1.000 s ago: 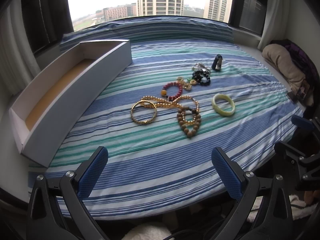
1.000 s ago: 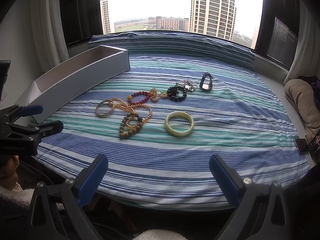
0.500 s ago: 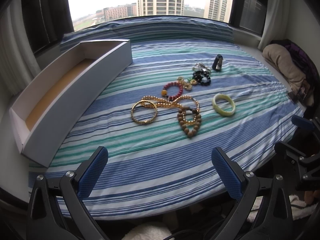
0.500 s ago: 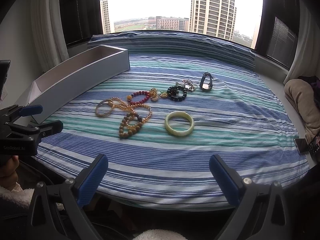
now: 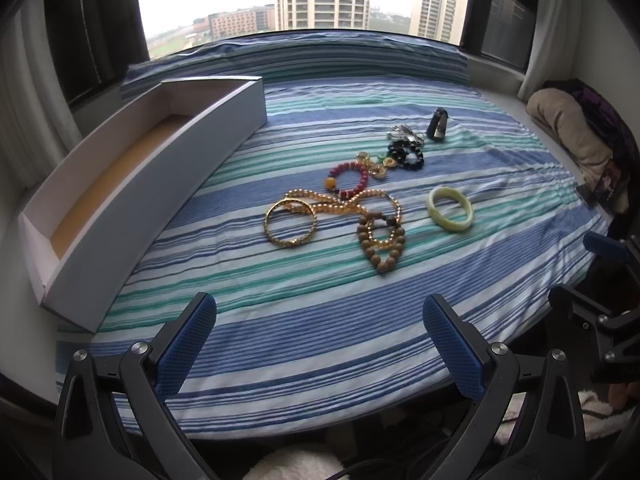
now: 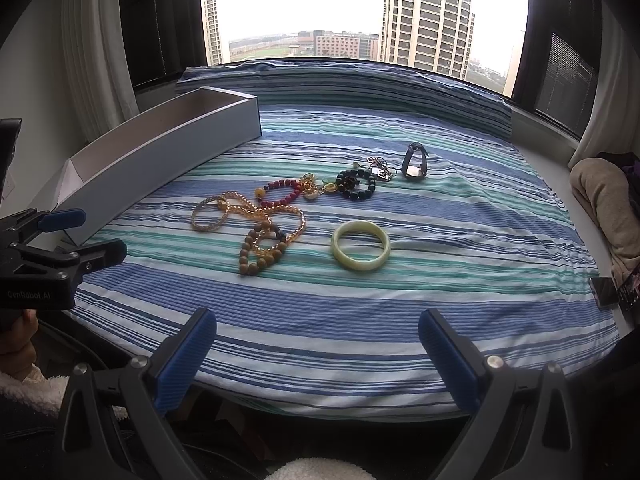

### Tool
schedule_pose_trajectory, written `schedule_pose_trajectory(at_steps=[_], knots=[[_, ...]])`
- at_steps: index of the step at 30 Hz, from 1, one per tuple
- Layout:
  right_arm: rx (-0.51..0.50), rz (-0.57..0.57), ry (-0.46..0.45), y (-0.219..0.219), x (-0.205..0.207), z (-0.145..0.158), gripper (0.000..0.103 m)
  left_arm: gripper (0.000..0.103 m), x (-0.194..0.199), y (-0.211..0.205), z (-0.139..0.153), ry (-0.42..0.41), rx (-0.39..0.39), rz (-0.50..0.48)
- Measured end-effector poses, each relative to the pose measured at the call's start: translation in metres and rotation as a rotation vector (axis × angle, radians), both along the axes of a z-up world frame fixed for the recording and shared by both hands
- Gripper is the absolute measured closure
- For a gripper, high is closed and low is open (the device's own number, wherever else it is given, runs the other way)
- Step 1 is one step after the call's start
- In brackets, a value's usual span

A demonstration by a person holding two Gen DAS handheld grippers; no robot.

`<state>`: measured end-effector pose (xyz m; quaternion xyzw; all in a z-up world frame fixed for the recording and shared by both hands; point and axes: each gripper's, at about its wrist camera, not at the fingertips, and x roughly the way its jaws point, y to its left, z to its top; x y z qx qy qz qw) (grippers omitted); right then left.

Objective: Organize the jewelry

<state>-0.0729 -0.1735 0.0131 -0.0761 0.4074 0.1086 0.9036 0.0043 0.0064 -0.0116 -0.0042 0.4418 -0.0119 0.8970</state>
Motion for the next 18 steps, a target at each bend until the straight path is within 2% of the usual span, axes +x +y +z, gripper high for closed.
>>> schedule_pose_trajectory(at_steps=[18], knots=[[-0.002, 0.001, 0.008, -0.0001, 0.002, -0.0009, 0.0, 0.0, 0.0009, -0.0031, 0.0005, -0.001, 0.007, -0.012]])
